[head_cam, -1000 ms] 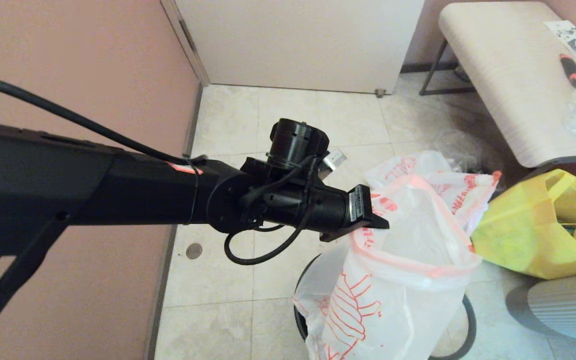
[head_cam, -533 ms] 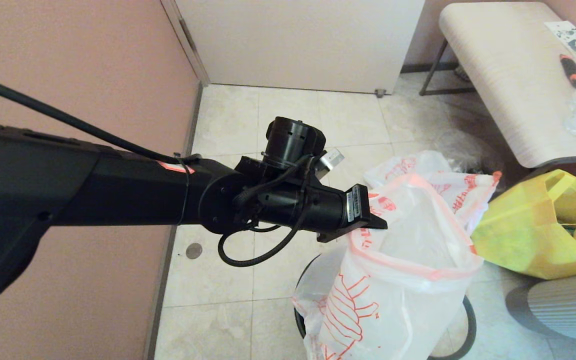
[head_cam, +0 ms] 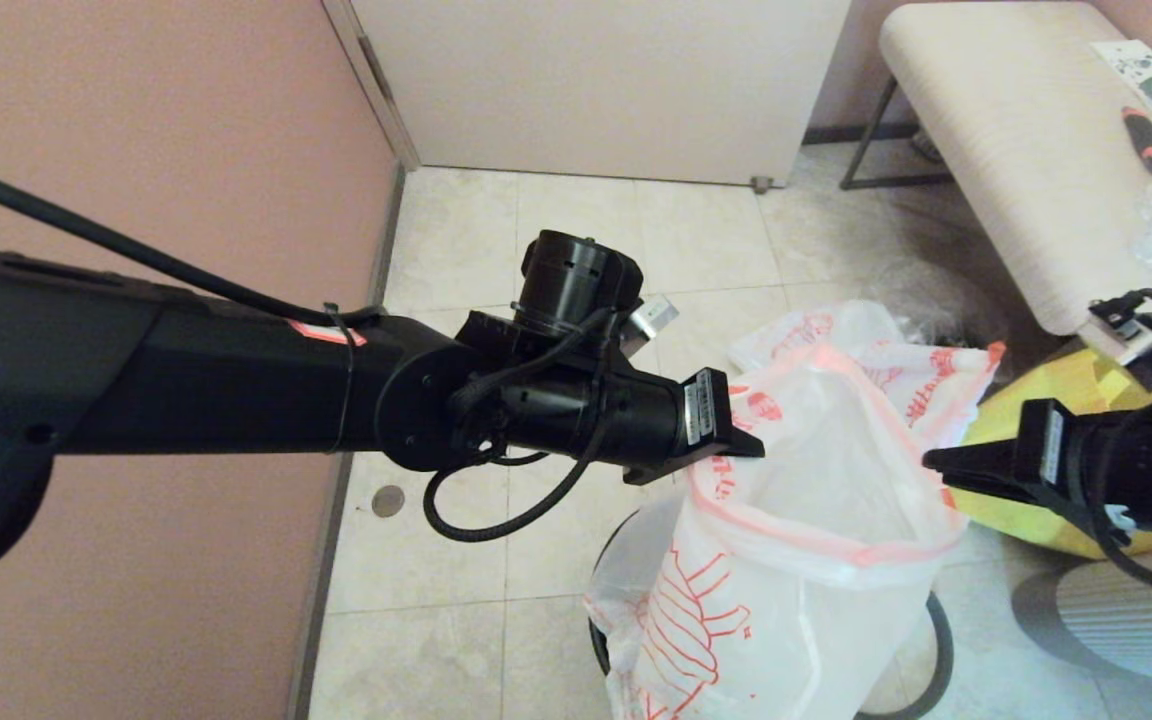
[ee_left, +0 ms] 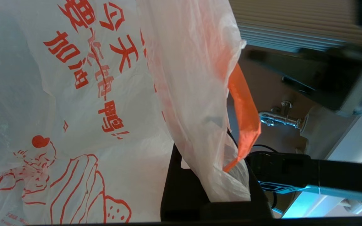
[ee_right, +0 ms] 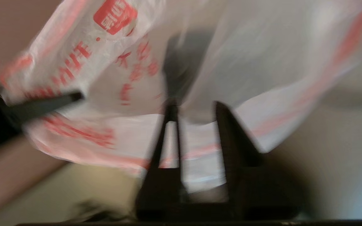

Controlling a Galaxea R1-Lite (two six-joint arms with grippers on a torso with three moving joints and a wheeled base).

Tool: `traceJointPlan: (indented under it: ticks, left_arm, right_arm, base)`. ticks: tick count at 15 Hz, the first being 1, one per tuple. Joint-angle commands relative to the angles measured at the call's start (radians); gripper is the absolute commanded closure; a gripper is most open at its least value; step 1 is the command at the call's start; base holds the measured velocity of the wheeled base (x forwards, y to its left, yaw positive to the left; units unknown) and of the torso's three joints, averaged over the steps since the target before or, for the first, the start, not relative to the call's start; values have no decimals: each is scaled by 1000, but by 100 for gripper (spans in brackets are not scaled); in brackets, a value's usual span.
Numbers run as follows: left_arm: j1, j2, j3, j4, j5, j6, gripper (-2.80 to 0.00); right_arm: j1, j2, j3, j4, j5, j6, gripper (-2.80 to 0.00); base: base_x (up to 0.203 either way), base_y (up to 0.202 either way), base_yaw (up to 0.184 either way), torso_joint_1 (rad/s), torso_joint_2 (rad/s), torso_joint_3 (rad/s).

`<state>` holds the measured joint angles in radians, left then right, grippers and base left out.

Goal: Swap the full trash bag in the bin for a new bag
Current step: Put the new garbage bag on the trash can

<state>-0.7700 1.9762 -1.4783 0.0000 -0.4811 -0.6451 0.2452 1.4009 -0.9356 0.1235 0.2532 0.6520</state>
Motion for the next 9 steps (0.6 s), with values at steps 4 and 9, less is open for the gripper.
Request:
traceJointPlan:
  ticks: [4,9]
  left_arm:
    - [1,-7,5,0,7,-3,0]
    - [1,-10,31,-2,37,10,0]
  right_arm:
    - [-19,213,-305,425,98,173,-280]
    - [-61,266,-430,678,27,196,-280]
  base:
    - [0,0,0,0,0,0]
    - [0,0,0,0,0,0]
